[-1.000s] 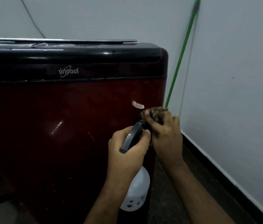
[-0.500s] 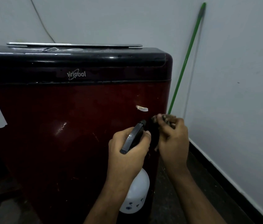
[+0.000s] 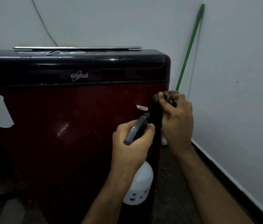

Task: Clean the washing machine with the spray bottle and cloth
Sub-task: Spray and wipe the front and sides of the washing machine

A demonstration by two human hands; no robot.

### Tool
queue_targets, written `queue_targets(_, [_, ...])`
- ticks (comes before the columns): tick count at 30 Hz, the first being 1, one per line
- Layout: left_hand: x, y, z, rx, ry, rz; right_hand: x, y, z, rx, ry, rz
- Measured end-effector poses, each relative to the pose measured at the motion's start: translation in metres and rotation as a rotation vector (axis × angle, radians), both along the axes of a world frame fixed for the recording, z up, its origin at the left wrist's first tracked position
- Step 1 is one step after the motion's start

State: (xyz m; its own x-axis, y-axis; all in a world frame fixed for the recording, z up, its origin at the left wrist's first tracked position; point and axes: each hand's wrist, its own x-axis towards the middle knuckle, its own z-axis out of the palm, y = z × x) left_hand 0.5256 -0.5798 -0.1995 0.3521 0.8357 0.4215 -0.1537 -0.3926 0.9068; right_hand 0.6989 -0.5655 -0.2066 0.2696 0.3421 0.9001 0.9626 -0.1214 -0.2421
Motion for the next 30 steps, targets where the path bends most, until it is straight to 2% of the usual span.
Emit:
queue_targets(3, [-0.004,-0.001,-0.007,-0.019,0.008,0.004,-0.012,0.007,-0.001,-0.009,-0.082,0.031])
queue_targets(6, [-0.012,-0.001,-0.016,-0.034,0.005,0.015,-0.010,0.001,-0.047,-0.077,-0.094,0.071])
queue_targets(8, [-0.017,-0.001,-0.024,-0.052,0.024,0.025,-0.005,-0.006,-0.075,-0.053,0.093,0.162])
queue_targets(11, [-0.021,-0.002,-0.038,-0.077,0.052,0.050,-0.010,-0.001,-0.072,0.186,0.505,0.207])
queue_targets(13, [-0.021,-0.003,-0.042,-0.074,0.059,0.059,-0.033,0.004,-0.061,0.173,0.440,0.209])
queue_targets(16, [-0.022,-0.005,-0.046,-0.081,0.060,0.045,-0.062,0.003,-0.084,-0.094,0.106,0.202])
queue_targets(18, [-0.028,-0.008,-0.045,-0.083,0.061,0.022,-0.059,-0.006,-0.107,-0.116,0.145,0.220])
queue_targets(21, [-0.038,-0.010,-0.046,-0.058,0.078,0.036,-0.034,-0.009,-0.106,0.085,0.448,0.276])
queue_targets(23, [-0.042,-0.012,-0.046,-0.043,0.077,0.053,-0.023,-0.003,-0.082,0.177,0.501,0.248])
queue_targets(25, [-0.045,-0.014,-0.046,-0.037,0.072,0.060,-0.026,0.003,-0.059,0.175,0.424,0.245])
queue_targets(27, [-0.046,-0.015,-0.042,-0.035,0.069,0.067,-0.034,0.003,-0.053,0.071,0.245,0.228])
queue_targets(29, [-0.043,-0.015,-0.038,-0.033,0.068,0.056,-0.041,-0.003,-0.072,-0.086,0.095,0.194])
queue_targets(30, [-0.042,-0.016,-0.035,-0.034,0.068,0.052,-0.043,-0.005,-0.087,-0.123,0.090,0.197])
